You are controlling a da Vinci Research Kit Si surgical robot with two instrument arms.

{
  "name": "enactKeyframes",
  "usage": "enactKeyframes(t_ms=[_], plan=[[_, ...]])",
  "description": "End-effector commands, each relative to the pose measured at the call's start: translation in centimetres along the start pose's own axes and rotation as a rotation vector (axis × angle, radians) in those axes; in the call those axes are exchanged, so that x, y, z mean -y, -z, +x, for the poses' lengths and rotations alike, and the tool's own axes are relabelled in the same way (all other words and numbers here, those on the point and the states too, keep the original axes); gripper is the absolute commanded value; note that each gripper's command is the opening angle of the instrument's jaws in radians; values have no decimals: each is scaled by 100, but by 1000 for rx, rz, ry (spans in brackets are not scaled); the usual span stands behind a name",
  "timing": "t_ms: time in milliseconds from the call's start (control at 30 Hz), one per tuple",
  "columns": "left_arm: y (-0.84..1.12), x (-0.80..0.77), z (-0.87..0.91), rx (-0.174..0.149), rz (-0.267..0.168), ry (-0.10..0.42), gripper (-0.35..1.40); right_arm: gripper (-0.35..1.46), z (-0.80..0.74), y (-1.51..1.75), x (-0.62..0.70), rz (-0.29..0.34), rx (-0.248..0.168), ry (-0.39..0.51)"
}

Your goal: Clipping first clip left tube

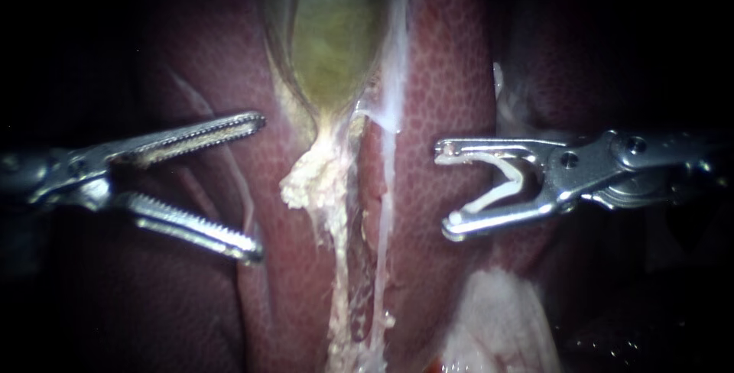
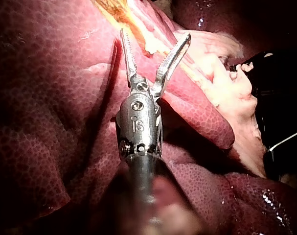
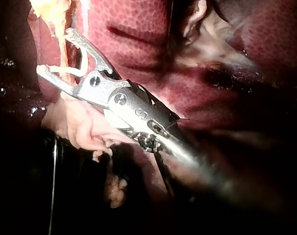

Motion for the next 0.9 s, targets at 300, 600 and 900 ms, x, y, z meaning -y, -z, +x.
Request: enactKeyframes(t_ms=[300,600,900], plan=[[-19,-6,16,-7,-14,53,66,60,-1,-1,0,-1,0,1],[-32,-15,25,-26,-34,80,54,60,-1,-1,0,-1,0,1],[-35,-27,39,-63,-53,100,4,60,-1,-2,1,-1,0,1]])
